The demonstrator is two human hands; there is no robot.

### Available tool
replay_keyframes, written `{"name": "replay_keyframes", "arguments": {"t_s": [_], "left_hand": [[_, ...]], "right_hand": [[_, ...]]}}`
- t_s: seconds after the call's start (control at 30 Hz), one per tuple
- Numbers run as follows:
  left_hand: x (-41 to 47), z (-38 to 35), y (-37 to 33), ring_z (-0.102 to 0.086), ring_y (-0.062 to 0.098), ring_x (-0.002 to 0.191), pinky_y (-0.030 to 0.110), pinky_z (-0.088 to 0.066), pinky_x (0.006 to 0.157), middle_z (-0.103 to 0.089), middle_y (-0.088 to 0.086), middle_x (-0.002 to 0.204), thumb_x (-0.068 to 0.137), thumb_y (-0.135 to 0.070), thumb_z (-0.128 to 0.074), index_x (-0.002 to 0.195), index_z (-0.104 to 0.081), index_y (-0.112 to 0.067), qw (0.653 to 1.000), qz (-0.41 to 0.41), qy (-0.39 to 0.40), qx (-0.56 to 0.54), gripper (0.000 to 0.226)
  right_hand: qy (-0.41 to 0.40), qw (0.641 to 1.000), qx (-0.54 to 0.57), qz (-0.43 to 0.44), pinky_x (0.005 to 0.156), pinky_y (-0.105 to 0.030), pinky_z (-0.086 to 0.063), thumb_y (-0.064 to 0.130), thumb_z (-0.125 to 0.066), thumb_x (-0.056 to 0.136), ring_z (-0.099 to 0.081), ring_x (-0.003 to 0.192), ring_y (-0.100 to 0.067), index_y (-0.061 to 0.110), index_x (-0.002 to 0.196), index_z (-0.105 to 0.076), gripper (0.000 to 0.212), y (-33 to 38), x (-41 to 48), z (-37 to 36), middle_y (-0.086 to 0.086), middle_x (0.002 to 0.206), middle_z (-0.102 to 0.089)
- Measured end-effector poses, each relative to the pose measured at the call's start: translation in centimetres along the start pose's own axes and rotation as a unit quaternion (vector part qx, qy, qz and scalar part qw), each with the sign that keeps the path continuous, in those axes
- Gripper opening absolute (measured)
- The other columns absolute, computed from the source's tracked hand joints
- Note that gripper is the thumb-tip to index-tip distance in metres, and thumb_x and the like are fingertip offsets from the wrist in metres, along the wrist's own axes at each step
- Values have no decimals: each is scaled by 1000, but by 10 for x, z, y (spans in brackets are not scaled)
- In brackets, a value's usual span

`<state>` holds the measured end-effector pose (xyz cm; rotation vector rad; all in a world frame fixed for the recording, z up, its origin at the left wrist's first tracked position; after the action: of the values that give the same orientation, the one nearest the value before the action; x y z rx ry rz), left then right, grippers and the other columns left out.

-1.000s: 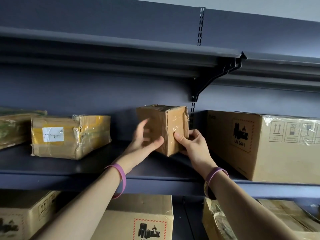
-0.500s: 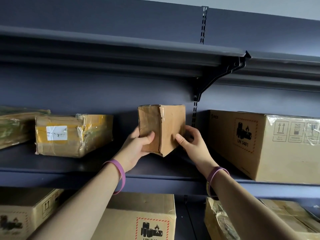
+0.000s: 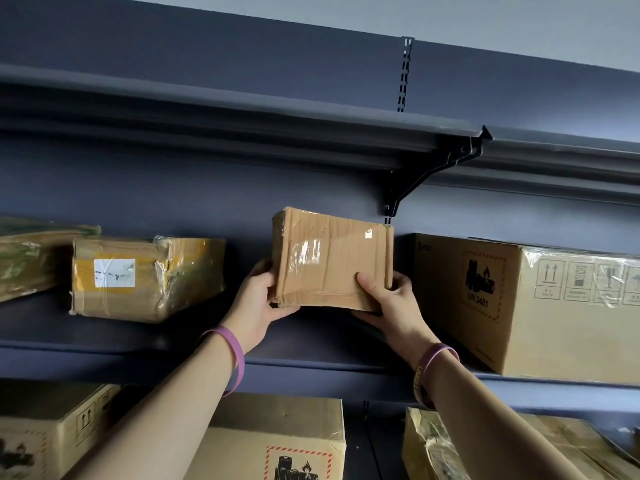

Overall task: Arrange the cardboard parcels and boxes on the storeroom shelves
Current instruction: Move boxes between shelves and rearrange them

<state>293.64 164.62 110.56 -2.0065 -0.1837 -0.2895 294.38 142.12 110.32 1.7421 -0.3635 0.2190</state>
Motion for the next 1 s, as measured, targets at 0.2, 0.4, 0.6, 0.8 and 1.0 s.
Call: {"name": "replay_keyframes", "arguments": {"t_s": [0.2, 0.4, 0.6, 0.8, 1.0], "left_hand": [[7, 37, -10, -61, 30, 112, 51, -53, 98, -61, 6, 119, 105, -31, -47, 129, -54, -22, 978, -70, -160, 114, 27], [-5, 29, -43, -58, 21, 90, 33, -50, 80, -56, 12, 108, 99, -25, -59, 100, -57, -24, 926, -256, -171, 216, 3], [-14, -31, -24, -46, -8, 103, 13, -39, 90, -31, -16, 118, 87, -56, -64, 134, -44, -57, 904, -229, 39, 360, 51], [-5, -36, 2, -19, 12, 148, 41, -23, 120, -7, -15, 160, 62, -76, -71, 152, 8, -55, 915, -120, 127, 365, 121], [9, -21, 2, -41, 9, 127, 33, -32, 112, -34, -10, 143, 73, -59, -80, 149, -22, -55, 934, -106, 75, 332, 96]], "right_hand": [[15, 997, -65, 35, 92, -43, -58, 40, -93, 54, -71, 103, -22, 16, 132, -53, 91, 3, 3, -3, -6, 119, -70], [-14, 990, -127, 62, 101, -40, -52, 49, -95, 53, -63, 112, -19, 18, 145, -35, 114, 7, 1, -2, -5, 133, -56], [9, 980, -156, 125, 96, -28, -48, 22, -82, 80, -55, 114, -14, 18, 143, -18, 90, 18, -4, -17, -2, 129, -48], [93, 957, -215, 173, 86, -10, -47, 35, -85, 61, -53, 111, 2, 20, 127, -21, 93, 22, -17, -45, 7, 124, -48], [178, 944, -221, 168, 100, -25, -49, 31, -92, 65, -53, 123, 2, 34, 130, -31, 89, 10, -16, -54, 10, 137, -49]]}}
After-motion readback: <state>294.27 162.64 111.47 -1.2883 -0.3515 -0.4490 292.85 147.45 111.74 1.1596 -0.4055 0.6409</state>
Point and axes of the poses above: each hand's wrist, its own x-axis towards the middle knuckle, its own z-axis out of the back of the hand, y = z × x, the point moved 10 cm from there along x, towards the middle knuckle
